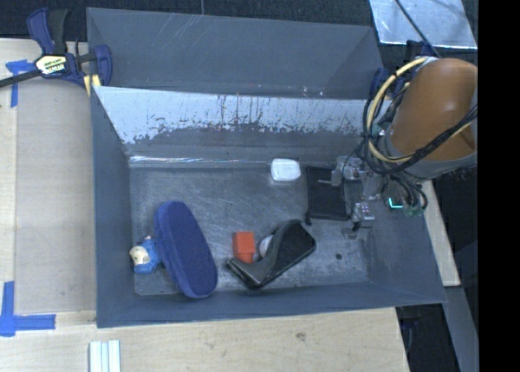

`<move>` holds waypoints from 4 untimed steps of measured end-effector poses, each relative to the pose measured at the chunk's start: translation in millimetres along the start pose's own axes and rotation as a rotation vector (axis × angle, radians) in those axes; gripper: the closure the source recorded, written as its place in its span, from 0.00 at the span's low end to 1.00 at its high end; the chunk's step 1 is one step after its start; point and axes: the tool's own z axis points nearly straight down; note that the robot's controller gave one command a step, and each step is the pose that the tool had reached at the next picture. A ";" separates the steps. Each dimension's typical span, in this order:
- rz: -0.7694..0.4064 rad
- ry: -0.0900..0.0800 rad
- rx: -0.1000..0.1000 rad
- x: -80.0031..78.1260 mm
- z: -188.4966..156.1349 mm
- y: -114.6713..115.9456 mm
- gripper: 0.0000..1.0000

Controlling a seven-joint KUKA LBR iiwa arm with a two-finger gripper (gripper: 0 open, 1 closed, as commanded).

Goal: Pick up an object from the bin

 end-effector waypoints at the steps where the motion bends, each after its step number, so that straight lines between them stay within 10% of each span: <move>1: 0.356 -0.004 0.000 -41.8 83.3 -21.2 0.00; 4: 0.350 -0.009 0.002 -43.7 81.9 -22.5 0.00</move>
Offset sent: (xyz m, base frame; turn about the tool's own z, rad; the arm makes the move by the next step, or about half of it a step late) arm 0.0418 -0.0205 -0.0820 0.3559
